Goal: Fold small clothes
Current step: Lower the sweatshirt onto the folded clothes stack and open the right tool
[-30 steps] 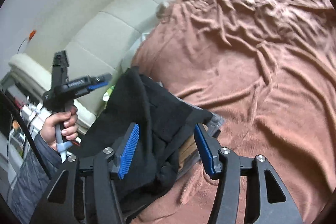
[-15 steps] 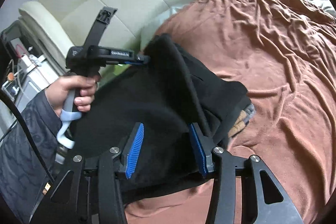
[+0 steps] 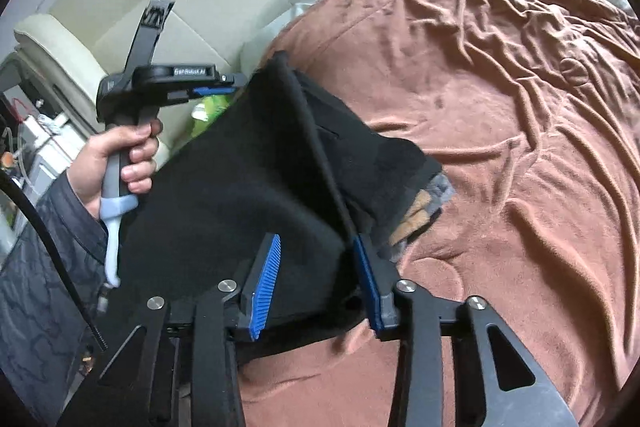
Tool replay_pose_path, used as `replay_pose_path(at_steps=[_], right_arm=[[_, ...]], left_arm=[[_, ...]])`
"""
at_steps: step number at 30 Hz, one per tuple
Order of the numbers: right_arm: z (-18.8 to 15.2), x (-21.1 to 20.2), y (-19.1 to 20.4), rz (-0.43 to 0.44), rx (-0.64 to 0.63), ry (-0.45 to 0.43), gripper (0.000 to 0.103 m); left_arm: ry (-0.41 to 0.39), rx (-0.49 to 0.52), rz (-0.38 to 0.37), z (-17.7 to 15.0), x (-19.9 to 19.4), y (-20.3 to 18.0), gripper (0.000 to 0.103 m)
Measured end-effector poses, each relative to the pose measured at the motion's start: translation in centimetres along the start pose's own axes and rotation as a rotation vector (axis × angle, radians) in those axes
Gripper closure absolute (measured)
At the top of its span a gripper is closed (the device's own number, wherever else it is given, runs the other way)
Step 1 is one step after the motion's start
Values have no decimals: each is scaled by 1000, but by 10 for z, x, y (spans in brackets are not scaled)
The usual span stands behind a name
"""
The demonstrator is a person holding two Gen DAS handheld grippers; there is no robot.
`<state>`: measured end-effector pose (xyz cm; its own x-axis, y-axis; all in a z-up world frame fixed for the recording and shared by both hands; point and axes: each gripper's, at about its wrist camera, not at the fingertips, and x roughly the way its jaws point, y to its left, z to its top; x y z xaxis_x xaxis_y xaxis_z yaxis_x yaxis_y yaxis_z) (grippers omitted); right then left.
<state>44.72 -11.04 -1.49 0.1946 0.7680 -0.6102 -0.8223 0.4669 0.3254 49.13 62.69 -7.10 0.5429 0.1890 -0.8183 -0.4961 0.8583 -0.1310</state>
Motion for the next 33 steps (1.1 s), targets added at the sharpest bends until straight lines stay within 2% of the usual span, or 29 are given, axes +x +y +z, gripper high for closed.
replay_pose_path(at_steps=[8,19,22,27,30,33], right_arm=[[-7,-10,36,-14,-67,-3,67],[-28,6,81,-7,-160,52,67],[-33,4,95,1,-194,56,67],[-44,3,108,16,-225,69,67],[-52,7,109,-4,-247,84,67],[-59,12,110,-13,-259,90,67]], left_arm=[[7,58,3,-34,-44,9,75],[56,92,9,-110,-67,29,75],[15,93,3,-129,-78,30,75],[1,89,-35,-151,-91,27,74],[-18,132,-34,-167,-96,19,70],[-29,132,-34,-175,-93,19,70]])
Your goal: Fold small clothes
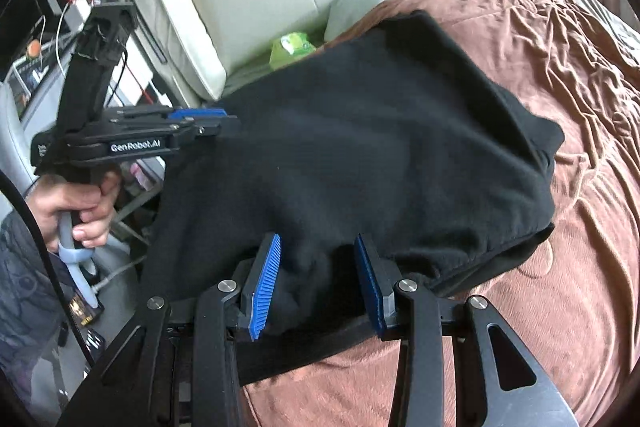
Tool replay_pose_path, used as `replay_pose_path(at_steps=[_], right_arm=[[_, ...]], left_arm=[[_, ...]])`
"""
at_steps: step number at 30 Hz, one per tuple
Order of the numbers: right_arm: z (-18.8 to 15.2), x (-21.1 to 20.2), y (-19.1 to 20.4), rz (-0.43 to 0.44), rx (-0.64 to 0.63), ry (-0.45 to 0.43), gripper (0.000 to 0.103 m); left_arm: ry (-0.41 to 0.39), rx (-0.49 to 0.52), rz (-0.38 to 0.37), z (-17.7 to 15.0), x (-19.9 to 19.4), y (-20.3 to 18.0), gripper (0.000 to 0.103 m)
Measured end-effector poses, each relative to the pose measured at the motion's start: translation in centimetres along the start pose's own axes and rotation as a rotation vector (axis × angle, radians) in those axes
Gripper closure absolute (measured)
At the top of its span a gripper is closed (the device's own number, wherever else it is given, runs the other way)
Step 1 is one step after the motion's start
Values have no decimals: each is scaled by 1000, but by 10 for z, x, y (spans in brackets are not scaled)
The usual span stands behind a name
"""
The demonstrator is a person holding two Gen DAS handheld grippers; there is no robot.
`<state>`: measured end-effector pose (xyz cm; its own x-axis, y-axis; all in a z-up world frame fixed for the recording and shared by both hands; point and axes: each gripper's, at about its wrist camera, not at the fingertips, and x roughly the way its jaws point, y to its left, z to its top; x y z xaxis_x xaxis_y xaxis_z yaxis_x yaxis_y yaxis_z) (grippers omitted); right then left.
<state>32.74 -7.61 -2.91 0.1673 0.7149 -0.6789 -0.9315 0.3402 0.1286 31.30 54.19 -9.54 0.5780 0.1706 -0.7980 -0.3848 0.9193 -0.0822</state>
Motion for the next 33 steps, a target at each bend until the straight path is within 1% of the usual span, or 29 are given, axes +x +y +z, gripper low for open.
replay_pose_path(at_steps=[4,7,9,10,12,15,17,19,21,22,25,28,30,32,33], right_arm=[[-7,0,1,1,30,-20,67],[-12,-1,8,-29,17,-16,67],[-14,-2,13,-52,8,-15,67],[-15,-4,15,-58,9,-17,67],[-18,-7,18,-60,19,-19,67],[-26,-14,21,-57,20,-13,67],[-29,-19,21,-62,23,-5,67],[-31,-24,22,-73,31,11,67],[-32,-31,24,-76,40,25,67],[-33,-36,26,-75,43,30,67],[-33,-55,30,-105,41,26,67],[-34,-78,33,-112,60,18,67],[-34,-97,37,-129,60,1,67],[-36,-115,42,-148,54,-18,67],[-38,-125,44,-160,55,-28,67]], left_arm=[[1,-48,-15,-7,8,4,70],[8,-33,12,-7,9,-2,70],[14,-54,8,-6,9,-1,70],[17,-78,1,-6,8,1,70],[11,-89,3,-8,3,0,72],[-8,-57,12,-17,-7,-13,72],[-5,-48,12,-23,-12,-18,72],[2,-48,-11,-27,-18,-22,75],[17,-30,-65,-32,-28,-29,75],[22,-16,-79,-33,-32,-32,75],[25,22,-57,-36,-46,-45,75],[8,30,-67,-39,-62,-55,71],[-8,33,-66,-39,-74,-62,63],[-27,29,-68,-39,-85,-68,57],[-32,26,-68,-39,-89,-69,57]])
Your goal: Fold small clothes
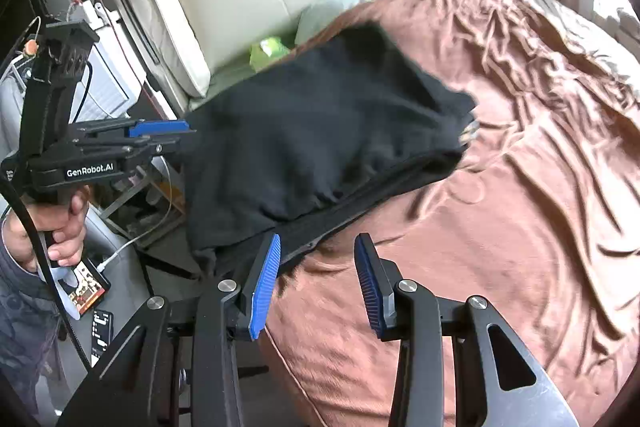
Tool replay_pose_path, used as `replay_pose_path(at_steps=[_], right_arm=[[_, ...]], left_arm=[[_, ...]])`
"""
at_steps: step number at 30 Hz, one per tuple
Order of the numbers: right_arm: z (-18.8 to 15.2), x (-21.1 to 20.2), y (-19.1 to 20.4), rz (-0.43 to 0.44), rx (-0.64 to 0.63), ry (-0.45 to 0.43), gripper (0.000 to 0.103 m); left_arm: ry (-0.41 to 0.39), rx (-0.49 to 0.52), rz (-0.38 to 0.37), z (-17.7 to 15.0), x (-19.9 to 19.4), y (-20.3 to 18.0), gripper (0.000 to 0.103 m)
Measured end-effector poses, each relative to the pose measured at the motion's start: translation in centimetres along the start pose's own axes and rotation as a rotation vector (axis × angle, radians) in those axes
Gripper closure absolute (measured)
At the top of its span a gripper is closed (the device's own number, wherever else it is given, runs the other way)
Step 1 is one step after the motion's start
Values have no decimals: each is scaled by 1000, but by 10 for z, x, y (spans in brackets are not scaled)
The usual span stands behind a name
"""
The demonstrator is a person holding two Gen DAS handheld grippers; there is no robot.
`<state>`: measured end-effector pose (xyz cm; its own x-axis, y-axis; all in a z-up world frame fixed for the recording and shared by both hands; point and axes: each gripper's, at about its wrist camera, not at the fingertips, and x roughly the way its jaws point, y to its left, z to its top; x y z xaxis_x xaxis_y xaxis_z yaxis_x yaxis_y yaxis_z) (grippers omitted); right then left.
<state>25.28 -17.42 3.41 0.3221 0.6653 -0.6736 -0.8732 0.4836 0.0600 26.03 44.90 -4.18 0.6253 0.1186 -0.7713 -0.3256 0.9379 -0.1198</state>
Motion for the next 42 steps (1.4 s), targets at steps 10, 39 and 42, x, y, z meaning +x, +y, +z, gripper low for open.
replay_pose_path(at_steps=[10,39,42], right_arm=[[-29,-99,2,-167,58,-105,8],[-141,-314,10,-313,161,-241,0],[-162,-331,10,-317,176,-263,0]], left_arm=[[-72,-5,26,-6,-43,-38,2],[-253,124,-39,-73,-164,-183,0],[-277,143,-43,-85,-173,-197,0]])
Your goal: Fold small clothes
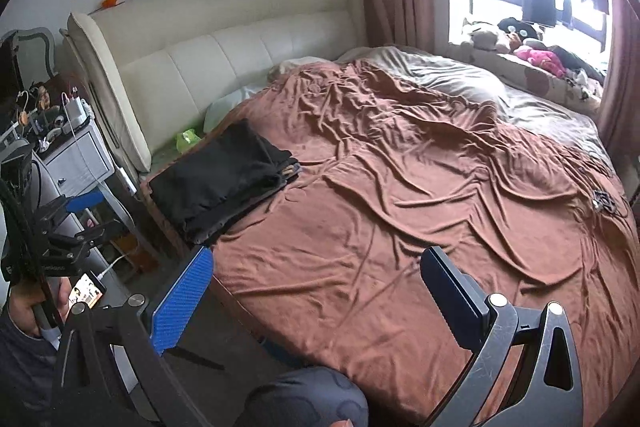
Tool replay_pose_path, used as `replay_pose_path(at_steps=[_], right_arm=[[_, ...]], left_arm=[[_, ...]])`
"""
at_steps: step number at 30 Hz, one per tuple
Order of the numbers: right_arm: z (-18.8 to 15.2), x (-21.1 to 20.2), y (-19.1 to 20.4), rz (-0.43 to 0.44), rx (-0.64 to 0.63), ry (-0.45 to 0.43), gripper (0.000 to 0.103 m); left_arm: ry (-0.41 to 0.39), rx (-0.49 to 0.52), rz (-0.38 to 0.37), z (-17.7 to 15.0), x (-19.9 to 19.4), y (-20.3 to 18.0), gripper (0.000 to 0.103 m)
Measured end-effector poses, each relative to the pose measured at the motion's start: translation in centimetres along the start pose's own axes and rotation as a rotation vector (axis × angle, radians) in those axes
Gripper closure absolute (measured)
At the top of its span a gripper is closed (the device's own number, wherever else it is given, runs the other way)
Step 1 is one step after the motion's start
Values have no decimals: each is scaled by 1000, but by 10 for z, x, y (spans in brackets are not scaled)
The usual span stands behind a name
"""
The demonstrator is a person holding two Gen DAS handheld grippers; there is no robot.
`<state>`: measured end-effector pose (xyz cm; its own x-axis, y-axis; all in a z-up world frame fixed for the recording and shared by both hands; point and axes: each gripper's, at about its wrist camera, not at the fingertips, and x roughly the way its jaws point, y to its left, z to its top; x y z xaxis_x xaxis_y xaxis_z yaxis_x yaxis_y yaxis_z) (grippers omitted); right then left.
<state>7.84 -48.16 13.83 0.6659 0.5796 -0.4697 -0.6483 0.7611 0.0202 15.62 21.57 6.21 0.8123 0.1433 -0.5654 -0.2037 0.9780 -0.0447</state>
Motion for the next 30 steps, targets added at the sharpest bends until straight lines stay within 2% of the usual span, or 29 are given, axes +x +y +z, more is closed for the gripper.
replay_pose_path(at_steps=[7,13,18,30], right_arm=[[-33,-34,-28,-42,17,-22,0],[-56,-60,-46,-74,30,-51,0],[-82,-83,-61,-84,59,-84,0],[-137,-107,-76,-118,59,-131,0]], left_arm=[[-63,23,-13,-22,-24,-35,0],[-80,32,-35,-41,-37,-63,0],[-99,31,-26,-53,-46,-83,0],[-126,33,-25,-78,-61,-132,0]])
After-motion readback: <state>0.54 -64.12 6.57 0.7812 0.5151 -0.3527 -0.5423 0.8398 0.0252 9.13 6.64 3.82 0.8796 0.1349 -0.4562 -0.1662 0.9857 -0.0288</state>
